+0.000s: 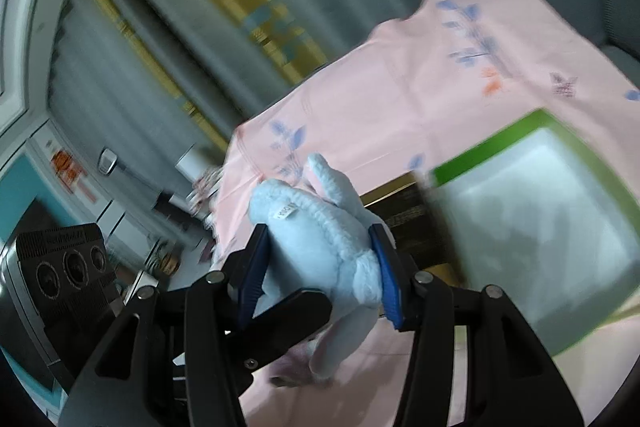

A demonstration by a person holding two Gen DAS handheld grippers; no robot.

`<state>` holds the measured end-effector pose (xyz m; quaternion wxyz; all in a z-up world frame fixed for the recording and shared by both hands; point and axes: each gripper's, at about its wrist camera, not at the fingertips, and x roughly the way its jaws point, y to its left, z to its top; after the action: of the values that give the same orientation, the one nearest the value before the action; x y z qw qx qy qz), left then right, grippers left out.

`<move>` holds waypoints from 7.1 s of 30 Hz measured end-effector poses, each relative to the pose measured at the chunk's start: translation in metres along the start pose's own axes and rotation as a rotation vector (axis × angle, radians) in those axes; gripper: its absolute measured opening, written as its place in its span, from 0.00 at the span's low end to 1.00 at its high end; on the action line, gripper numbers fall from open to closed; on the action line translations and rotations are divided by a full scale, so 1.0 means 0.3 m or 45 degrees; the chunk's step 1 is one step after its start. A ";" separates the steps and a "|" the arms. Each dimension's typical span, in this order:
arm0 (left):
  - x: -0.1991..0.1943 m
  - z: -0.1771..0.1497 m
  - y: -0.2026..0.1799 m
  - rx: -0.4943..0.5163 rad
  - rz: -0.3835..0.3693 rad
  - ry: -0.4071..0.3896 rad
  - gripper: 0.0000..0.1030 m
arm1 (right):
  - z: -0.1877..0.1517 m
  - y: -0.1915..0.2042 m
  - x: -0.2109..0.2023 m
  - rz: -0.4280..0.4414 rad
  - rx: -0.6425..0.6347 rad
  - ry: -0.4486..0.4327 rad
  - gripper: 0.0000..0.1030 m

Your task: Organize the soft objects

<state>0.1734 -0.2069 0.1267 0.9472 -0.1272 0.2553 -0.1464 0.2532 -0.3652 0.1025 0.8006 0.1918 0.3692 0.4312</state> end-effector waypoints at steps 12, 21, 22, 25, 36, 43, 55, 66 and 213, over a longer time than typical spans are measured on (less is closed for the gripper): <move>0.391 -0.059 -0.157 -0.021 -0.174 0.251 0.44 | 0.022 -0.351 -0.057 -0.270 0.280 -0.021 0.48; 0.504 -0.178 -0.094 -0.170 -0.134 0.400 0.44 | -0.019 -0.454 0.007 -0.460 0.364 0.086 0.50; 0.503 -0.183 -0.084 -0.178 -0.122 0.401 0.44 | -0.021 -0.452 0.010 -0.483 0.360 0.089 0.51; 0.460 -0.178 -0.061 -0.206 -0.135 0.381 0.45 | -0.027 -0.422 -0.008 -0.492 0.333 0.050 0.74; 0.093 -0.095 0.043 -0.240 -0.025 0.245 0.79 | -0.040 -0.193 -0.087 -0.471 0.116 -0.083 0.91; -0.243 -0.128 0.263 -0.364 0.220 0.080 0.88 | -0.106 0.008 -0.036 -0.312 -0.083 -0.002 0.99; -0.308 -0.490 0.595 -0.676 0.501 0.170 0.88 | -0.326 0.197 0.405 -0.100 -0.170 0.427 0.93; -0.125 -0.586 0.550 -0.668 0.478 0.256 0.22 | -0.484 0.159 0.635 -0.220 -0.172 0.679 0.77; -0.368 -0.367 0.395 -0.483 0.571 0.055 0.88 | -0.241 0.129 0.185 -0.467 -0.242 0.147 0.82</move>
<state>0.0501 -0.0779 0.0463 0.9096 -0.2395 0.3198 0.1144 0.1970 -0.2983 0.0556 0.8576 0.0199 0.4008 0.3217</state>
